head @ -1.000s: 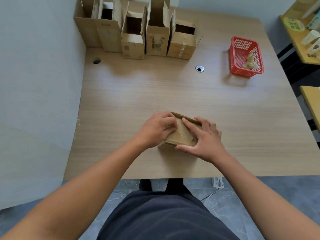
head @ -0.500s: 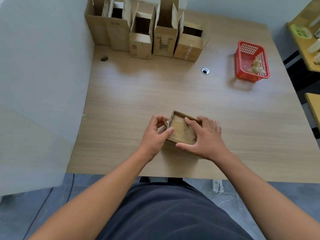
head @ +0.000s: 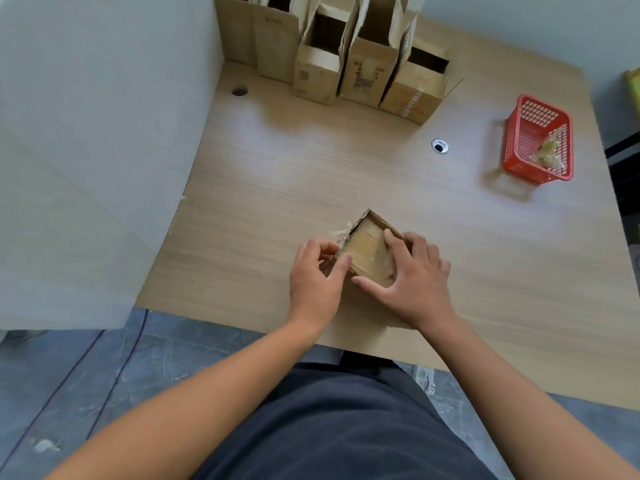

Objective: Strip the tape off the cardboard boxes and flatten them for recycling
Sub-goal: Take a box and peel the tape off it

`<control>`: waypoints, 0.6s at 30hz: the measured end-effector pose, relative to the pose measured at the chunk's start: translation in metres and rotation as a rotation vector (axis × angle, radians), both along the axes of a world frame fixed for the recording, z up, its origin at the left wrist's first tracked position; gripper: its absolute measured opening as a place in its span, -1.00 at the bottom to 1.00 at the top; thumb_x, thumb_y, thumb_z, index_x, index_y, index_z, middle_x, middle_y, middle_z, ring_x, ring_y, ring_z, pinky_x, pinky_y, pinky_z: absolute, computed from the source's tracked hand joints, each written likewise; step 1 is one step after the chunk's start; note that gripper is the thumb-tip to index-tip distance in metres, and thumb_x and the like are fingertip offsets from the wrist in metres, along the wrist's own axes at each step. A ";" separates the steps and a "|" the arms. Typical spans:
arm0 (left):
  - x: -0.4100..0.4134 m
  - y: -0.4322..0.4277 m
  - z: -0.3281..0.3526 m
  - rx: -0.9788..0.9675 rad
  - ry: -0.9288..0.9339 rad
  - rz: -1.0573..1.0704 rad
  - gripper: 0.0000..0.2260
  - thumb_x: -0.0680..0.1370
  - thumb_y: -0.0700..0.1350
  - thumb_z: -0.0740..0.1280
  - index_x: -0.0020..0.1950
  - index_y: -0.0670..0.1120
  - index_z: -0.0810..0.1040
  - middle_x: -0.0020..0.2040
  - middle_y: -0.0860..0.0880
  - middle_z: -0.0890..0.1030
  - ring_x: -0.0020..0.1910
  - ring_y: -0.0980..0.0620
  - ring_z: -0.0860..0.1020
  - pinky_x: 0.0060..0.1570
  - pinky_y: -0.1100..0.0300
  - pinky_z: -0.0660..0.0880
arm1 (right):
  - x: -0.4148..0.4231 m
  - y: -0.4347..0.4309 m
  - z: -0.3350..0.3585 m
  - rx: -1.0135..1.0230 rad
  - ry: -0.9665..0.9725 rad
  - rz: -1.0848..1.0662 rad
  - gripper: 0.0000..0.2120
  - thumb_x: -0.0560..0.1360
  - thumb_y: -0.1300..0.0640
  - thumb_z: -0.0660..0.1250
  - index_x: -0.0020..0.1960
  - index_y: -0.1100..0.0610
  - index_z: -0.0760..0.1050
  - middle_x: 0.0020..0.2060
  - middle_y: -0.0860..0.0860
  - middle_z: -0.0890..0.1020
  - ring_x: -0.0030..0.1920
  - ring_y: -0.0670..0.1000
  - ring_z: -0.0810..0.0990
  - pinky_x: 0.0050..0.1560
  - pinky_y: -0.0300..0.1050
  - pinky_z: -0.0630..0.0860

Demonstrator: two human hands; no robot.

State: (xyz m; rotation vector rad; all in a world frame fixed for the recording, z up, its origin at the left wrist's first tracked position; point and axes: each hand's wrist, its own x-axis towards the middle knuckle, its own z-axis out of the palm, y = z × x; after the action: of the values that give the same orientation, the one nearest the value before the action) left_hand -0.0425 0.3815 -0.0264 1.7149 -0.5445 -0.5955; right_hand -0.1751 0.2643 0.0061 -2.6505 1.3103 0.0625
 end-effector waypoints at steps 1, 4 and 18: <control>0.000 -0.001 -0.001 -0.006 0.041 0.037 -0.87 0.56 -0.06 0.46 0.01 0.12 0.54 0.02 0.10 0.60 0.03 0.22 0.58 0.05 0.38 0.50 | -0.001 -0.003 0.000 0.023 0.013 0.031 0.05 0.25 -0.68 0.08 0.59 -0.12 0.20 0.43 -0.03 0.26 0.38 0.08 0.25 0.31 0.16 0.24; 0.000 -0.005 -0.003 -0.035 0.235 0.157 -0.90 0.57 -0.06 0.45 -0.01 0.10 0.56 -0.02 0.12 0.65 0.06 0.17 0.62 0.11 0.26 0.56 | -0.006 -0.012 0.000 0.076 0.036 0.113 0.09 0.24 -0.67 0.07 0.63 -0.12 0.09 0.46 -0.06 0.19 0.42 0.07 0.21 0.33 0.15 0.21; -0.022 -0.020 0.019 0.290 0.057 0.075 -0.73 0.69 0.01 0.25 -0.07 -0.16 0.48 -0.09 -0.17 0.59 -0.09 -0.11 0.56 -0.04 -0.05 0.53 | -0.012 -0.044 -0.003 0.053 0.060 0.257 0.13 0.23 -0.67 -0.02 0.65 -0.06 0.06 0.43 0.00 0.21 0.38 0.12 0.28 0.24 0.14 0.30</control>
State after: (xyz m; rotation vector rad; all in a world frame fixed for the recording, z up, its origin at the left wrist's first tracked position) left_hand -0.0648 0.3611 -0.0079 1.9752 -0.3646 -0.6935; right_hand -0.1872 0.2201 0.0026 -2.7744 0.9614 0.2095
